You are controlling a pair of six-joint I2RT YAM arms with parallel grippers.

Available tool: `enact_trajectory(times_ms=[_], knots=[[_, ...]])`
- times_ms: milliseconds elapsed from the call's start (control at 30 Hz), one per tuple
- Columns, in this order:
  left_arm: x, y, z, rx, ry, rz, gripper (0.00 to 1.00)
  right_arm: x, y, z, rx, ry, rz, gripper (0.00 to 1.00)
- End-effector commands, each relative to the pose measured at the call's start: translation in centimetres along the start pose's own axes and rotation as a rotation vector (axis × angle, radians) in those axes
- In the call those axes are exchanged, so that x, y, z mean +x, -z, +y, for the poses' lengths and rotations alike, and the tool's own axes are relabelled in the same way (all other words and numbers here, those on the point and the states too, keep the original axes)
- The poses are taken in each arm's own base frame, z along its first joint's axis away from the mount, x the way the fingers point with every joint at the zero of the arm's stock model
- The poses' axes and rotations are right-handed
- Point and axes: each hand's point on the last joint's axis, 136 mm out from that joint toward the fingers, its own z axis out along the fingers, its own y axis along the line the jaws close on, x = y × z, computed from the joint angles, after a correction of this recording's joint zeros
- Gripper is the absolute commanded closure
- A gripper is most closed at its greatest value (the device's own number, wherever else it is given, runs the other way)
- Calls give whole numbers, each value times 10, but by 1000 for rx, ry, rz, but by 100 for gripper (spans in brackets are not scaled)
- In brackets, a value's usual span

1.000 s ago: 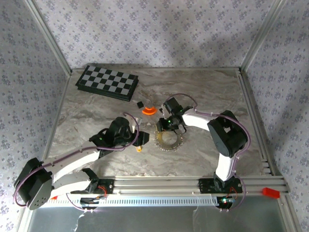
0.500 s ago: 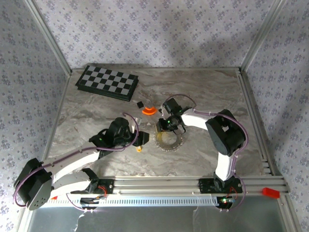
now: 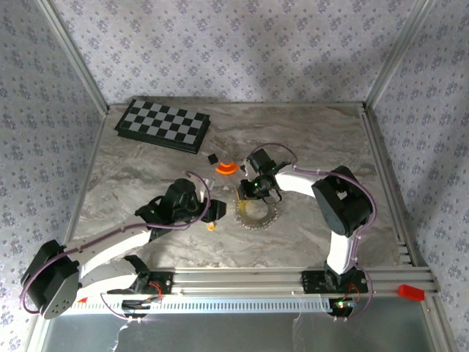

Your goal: Put the keys on the keyring

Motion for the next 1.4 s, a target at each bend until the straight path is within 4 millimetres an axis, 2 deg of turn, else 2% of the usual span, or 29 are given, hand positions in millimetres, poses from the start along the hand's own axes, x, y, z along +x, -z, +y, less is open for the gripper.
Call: enact_trajectory(times_ms=[0,367,833,933,1167,1367], knots=[[-5,3,-5,30,4,-20,46,-3,-2,5,-14,19,5,84],[-4,5,-6,34,-1,-21,47,-3,-4,4,-13,40,15,85],[-6,10,-7,30,-7,-30,47,-4,1,10,-28,79,0,97],[-6,11,-6,26,-8,-33,47,-5,7,15,-38,105,-22,100],[-12,21,-14,48,-31,-57,47,-4,32,37,-90,220,-115,100],[-21,40,-45,123,-133,-114,47,5,64,57,-126,349,-222,100]])
